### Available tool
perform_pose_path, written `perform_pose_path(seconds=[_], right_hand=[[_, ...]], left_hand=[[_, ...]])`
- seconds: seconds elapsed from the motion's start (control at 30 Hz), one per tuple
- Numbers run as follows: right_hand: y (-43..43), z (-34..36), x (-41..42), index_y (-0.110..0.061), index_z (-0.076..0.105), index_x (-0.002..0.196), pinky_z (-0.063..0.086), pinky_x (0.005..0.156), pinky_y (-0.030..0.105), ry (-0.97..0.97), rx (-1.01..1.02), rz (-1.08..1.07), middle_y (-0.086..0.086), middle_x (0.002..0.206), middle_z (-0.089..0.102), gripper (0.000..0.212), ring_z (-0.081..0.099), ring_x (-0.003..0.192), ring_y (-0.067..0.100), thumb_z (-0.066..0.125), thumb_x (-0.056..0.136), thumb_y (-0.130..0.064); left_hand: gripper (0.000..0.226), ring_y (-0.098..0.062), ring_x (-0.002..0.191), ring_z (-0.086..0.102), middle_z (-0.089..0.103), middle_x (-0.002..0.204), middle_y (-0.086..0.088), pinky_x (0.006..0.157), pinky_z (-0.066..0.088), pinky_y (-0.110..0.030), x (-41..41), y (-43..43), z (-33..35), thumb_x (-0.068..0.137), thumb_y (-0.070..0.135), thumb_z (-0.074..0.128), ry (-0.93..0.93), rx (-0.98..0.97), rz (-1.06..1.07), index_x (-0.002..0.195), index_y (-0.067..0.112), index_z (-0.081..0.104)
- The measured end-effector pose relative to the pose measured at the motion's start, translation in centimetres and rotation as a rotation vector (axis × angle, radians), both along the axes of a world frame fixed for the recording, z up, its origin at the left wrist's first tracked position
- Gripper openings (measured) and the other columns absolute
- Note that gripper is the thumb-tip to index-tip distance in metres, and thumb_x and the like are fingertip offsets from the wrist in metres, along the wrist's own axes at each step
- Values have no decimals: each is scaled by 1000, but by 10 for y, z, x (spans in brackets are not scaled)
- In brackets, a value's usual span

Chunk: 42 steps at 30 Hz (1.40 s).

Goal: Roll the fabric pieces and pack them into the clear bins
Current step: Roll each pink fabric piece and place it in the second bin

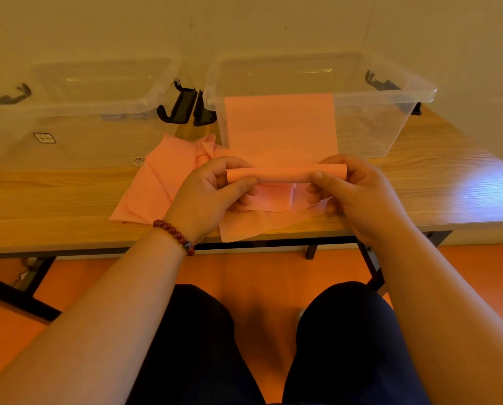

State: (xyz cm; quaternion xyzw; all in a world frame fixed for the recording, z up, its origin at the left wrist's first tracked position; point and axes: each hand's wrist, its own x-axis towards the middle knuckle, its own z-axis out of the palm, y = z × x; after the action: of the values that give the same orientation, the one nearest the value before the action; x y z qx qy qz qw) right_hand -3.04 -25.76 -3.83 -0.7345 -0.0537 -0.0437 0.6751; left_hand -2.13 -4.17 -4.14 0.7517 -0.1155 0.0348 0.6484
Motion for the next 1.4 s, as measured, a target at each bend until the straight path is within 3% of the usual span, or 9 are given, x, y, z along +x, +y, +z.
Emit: perform_pose_path(seconds=[0.17,0.33,0.47,0.7,0.83,1.0,1.1,1.27,1.4], right_hand=[[0,1,1,-24,62,104,46,55,24,26,2,23,-4,72,69,28,66,66,12,71,83,-7],[0,1,-2,-19,66,95,46,60,30,4,-19,-22,-1,70,69,6,66,66,12,66,90,-21],[1,0,-2,-21,66,93,47,60,30,0,-15,-31,-3,71,71,4,67,68,10,65,90,-24],[-1,0,0,-30,64,103,49,62,28,-2,-24,34,-3,81,71,30,69,73,13,70,84,-8],[0,1,-2,-20,66,96,48,60,27,-14,-30,0,-2,73,70,8,67,69,11,66,89,-16],[0,-2,-1,-22,68,92,48,63,36,-7,-25,-83,0,67,68,11,60,63,17,67,88,-32],[1,-4,-1,-22,66,90,47,59,32,-25,-20,-130,1,74,66,20,57,60,14,69,81,-40],[1,-10,2,-26,67,79,44,78,10,-200,-198,-238,-16,109,48,10,50,95,-8,75,80,-32],[1,-12,0,-18,69,80,48,81,21,-298,-224,-290,-21,105,51,15,52,100,-3,78,77,-29]], left_hand=[[13,-5,61,63,69,65,8,56,54,-19,0,0,0,91,11,59,-3,0,6,94,23,62],[29,-7,63,65,72,70,7,58,54,-19,0,0,1,86,10,66,18,10,-10,103,31,58],[18,-8,60,64,71,67,5,54,52,-18,0,0,1,89,8,62,12,11,10,97,24,59],[10,-10,54,64,70,63,2,50,52,-19,-1,-2,1,91,12,60,14,-1,35,94,22,60],[20,-7,60,65,70,65,7,53,51,-18,-1,0,1,87,10,64,-10,11,12,97,27,59],[15,2,59,59,65,64,14,55,48,-13,-1,0,-1,89,11,62,-73,50,41,93,26,61],[16,12,75,59,63,87,17,66,45,-6,-2,1,-1,88,16,64,-132,96,80,92,31,62],[9,17,90,49,49,103,11,74,40,-2,3,5,-6,84,21,69,-207,202,178,87,29,65],[7,-6,119,42,45,102,20,79,38,-1,4,7,-8,81,17,72,-255,248,227,84,11,70]])
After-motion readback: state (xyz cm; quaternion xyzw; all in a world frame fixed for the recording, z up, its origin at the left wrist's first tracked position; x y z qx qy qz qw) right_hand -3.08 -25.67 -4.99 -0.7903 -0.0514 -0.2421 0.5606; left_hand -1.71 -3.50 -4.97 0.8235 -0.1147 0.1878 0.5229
